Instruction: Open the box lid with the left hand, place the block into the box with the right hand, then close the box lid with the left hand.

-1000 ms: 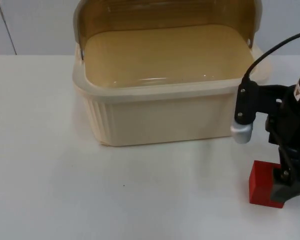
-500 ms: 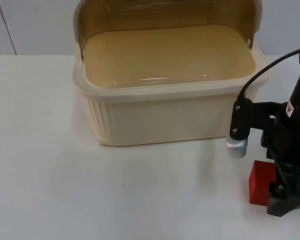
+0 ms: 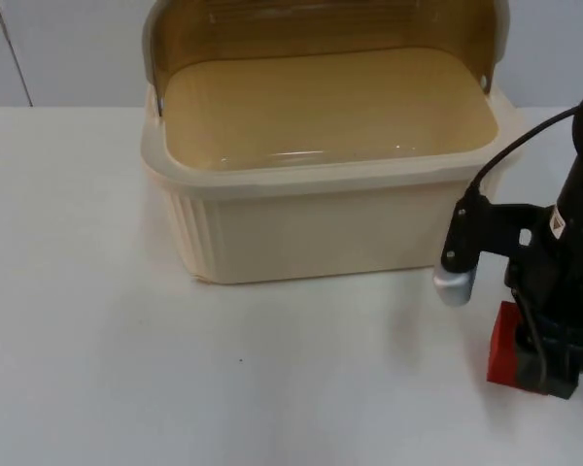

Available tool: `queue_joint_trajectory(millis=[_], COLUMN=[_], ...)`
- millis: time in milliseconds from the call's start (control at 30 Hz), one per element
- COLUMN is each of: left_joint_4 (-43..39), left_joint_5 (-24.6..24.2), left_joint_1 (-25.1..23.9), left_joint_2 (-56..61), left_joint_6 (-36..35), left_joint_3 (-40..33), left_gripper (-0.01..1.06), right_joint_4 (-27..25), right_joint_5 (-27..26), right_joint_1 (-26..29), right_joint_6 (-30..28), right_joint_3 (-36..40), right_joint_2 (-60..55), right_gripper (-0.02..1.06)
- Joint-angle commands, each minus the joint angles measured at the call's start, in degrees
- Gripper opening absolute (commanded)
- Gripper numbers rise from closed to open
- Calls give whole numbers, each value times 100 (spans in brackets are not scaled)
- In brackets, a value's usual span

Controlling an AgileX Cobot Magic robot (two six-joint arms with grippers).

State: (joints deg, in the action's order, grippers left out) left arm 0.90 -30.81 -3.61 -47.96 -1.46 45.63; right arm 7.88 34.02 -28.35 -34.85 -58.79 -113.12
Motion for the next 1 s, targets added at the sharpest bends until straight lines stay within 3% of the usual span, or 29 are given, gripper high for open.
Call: queue_joint_trajectory(millis=[0, 100, 367, 667, 967], left_joint_4=[-32, -32, -32, 2, 14], left_joint_5=[62, 73, 168, 156, 167], left_joint_1=[43, 43, 43, 43, 43], left_joint_2=[-7, -7, -7, -7, -7], left_joint_6=[-58, -58, -58, -58, -58], left_joint_3=[-32, -32, -32, -32, -32], left_gripper=[105, 105, 105, 105, 105], right_joint_4=[256, 127, -1181, -1423, -1411], right_joint_5=[-74, -25, 265, 397, -155], right_joint_1=[-25, -25, -25, -25, -25], right_joint_6=[300, 316, 316, 826, 1818], right_joint_3=[-10, -10, -10, -10, -10], right_joint_2=[30, 139, 1484, 3199, 4554], right_gripper=[0, 0, 0, 0, 0])
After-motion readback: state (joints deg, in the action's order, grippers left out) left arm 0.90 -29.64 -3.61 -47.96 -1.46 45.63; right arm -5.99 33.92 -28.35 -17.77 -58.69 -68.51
